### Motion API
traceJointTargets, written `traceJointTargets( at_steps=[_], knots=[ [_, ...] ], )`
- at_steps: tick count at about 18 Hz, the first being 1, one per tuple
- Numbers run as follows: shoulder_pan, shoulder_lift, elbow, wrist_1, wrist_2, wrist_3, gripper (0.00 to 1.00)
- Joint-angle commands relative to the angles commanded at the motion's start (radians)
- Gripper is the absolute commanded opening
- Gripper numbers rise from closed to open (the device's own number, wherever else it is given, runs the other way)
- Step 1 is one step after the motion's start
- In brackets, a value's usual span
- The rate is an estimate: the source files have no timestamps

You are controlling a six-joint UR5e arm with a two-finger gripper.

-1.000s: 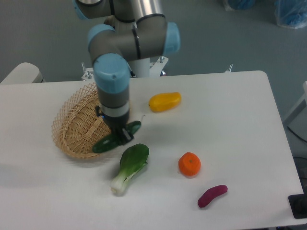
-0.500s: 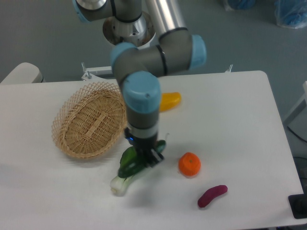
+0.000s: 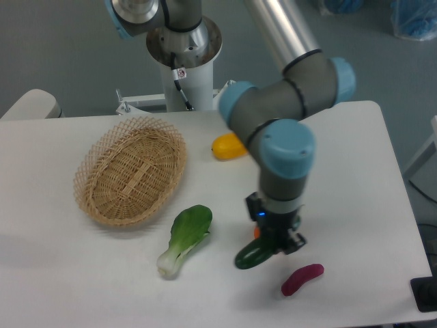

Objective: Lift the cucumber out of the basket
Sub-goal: 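Move the held cucumber beside the mandarin and sweet potato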

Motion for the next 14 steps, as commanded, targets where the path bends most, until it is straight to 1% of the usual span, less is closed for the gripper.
traceJointTargets(
  at_steps=[4, 6, 8, 9, 11, 12, 14],
  knots=[
    [0.028, 0.015, -0.003, -0.023, 0.006, 0.019, 0.03],
    [0.044, 0.015, 0.000, -0.021, 0.005, 0.043, 0.03],
    [0.043, -0.004, 0.038, -0.023, 0.006, 0.077, 0.02],
    [0.041, -0.026, 0.070, -0.026, 0.006, 0.077, 0.02],
    [0.035, -0.067, 0.119, -0.050, 0.020, 0.081, 0.02],
    [0.032, -0.080, 0.130, -0.051, 0.041, 0.083, 0.02],
    [0.034, -0.104, 0.150, -0.048, 0.046, 0.085, 0.01]
  ],
)
